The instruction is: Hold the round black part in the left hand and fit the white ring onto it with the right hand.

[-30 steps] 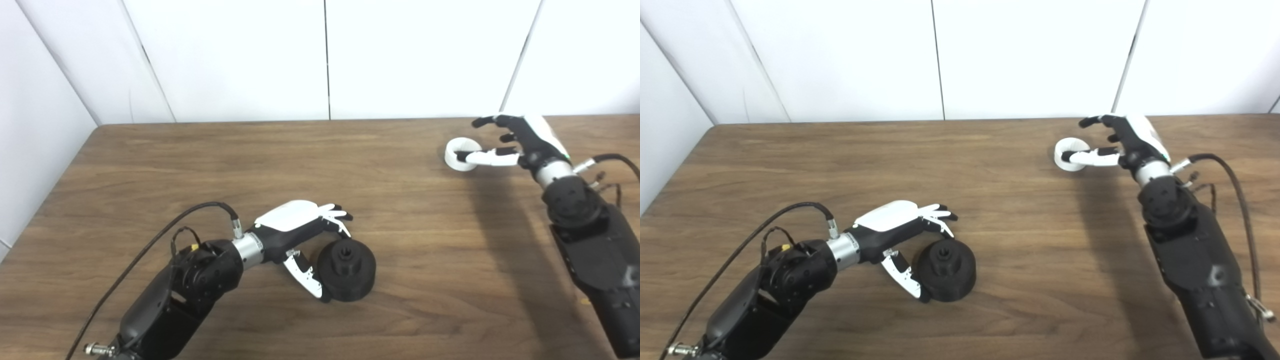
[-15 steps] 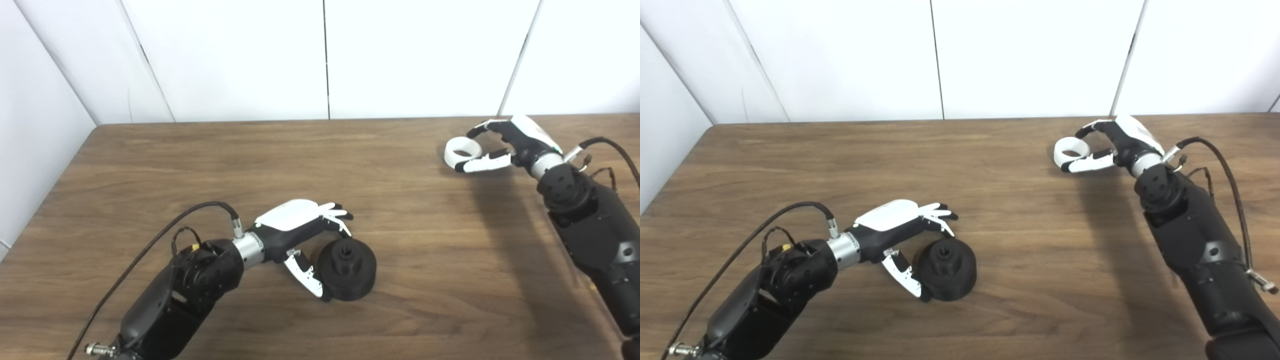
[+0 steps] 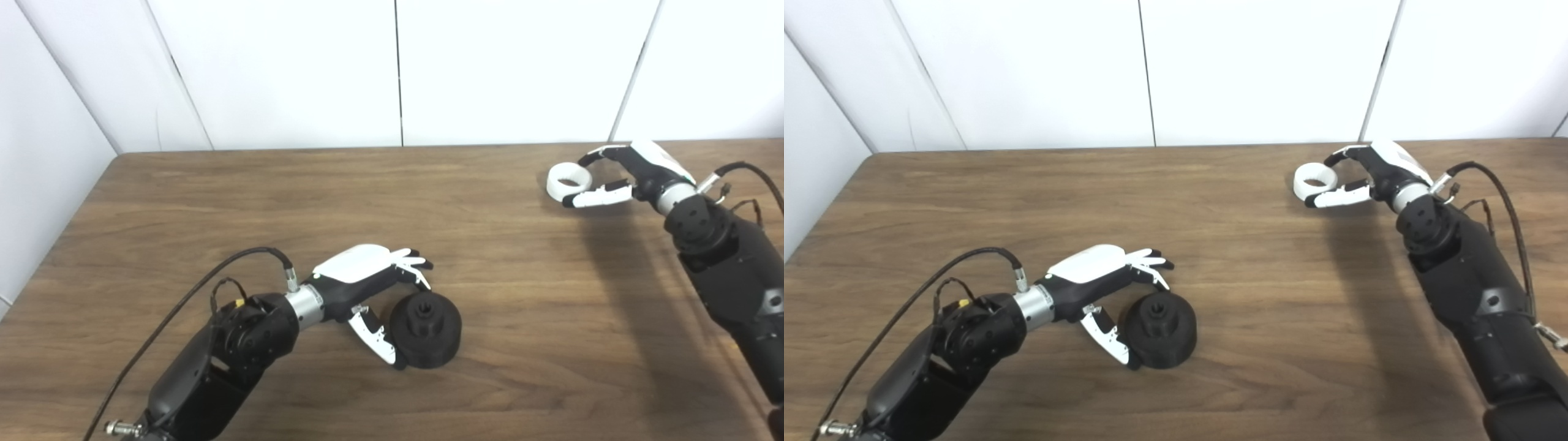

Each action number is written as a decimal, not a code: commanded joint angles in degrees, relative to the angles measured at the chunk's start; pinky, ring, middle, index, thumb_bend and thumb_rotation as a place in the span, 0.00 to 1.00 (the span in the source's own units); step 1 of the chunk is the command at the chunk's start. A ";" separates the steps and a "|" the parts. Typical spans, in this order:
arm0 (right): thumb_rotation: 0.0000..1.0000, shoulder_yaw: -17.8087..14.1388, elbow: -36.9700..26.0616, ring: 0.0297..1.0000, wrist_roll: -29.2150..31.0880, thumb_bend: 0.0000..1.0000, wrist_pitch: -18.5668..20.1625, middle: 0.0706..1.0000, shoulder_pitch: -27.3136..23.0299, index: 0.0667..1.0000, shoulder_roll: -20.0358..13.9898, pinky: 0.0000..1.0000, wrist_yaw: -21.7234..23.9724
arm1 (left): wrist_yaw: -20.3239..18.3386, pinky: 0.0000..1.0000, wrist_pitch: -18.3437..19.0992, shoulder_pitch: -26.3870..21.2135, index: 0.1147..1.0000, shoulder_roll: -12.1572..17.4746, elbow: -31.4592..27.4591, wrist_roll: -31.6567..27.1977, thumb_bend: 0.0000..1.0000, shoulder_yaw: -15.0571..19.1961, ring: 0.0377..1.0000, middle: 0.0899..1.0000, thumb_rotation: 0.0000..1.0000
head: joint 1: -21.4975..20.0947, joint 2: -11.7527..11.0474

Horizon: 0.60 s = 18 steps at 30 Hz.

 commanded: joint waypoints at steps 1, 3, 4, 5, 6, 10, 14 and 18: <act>0.40 -0.15 -0.68 0.98 -0.16 0.85 -0.47 0.91 -3.85 0.75 -0.88 0.92 0.08 | 0.03 0.93 -0.98 -0.64 0.59 0.57 -0.32 0.28 0.83 0.09 1.00 0.94 0.26 | 0.05 -0.01; 0.39 -0.12 -0.76 0.99 -0.17 0.84 -0.39 0.91 -4.03 0.75 -0.83 0.92 0.22 | -0.02 0.94 -0.91 -0.59 0.59 0.64 -0.29 0.44 0.83 0.02 1.00 0.95 0.26 | 0.07 -0.05; 0.39 -0.09 -0.67 0.99 -0.19 0.84 -0.44 0.91 -4.16 0.74 -0.79 0.93 0.22 | 0.00 0.95 -0.90 -0.57 0.59 0.65 -0.33 0.54 0.84 -0.02 1.00 0.95 0.26 | 0.06 -0.05; 0.39 -0.08 -0.63 0.99 -0.18 0.84 -0.44 0.91 -4.27 0.74 -0.76 0.93 0.24 | 0.15 0.97 -1.13 -0.57 0.59 0.70 -0.33 0.77 0.84 -0.09 1.00 0.94 0.26 | 0.06 -0.05; 0.39 -0.05 -0.53 0.99 -0.20 0.85 -0.45 0.91 -4.40 0.74 -0.73 0.94 0.26 | 0.32 0.99 -1.52 -0.59 0.59 0.78 -0.31 1.07 0.84 -0.22 1.00 0.94 0.26 | 0.10 -0.07; 0.37 0.02 -0.57 0.99 -0.25 0.85 -0.36 0.90 -4.66 0.74 -0.61 0.95 0.42 | 0.59 1.00 -2.45 -0.69 0.59 1.05 -0.16 2.12 0.83 -0.65 1.00 0.93 0.29 | 0.07 -0.11; 0.36 -0.10 -0.41 0.99 -0.17 0.85 -0.31 0.91 -4.73 0.74 -0.37 0.98 0.39 | 0.78 1.00 -3.19 -0.69 0.59 0.98 0.11 2.54 0.84 -0.62 1.00 0.93 0.29 | 0.08 -0.18; 0.36 0.04 -0.13 0.99 -0.28 0.86 -0.67 0.91 -4.80 0.74 -0.24 0.99 0.27 | 0.66 1.00 -3.13 -0.71 0.59 0.87 0.19 3.03 0.84 -0.60 1.00 0.93 0.30 | 0.17 -0.22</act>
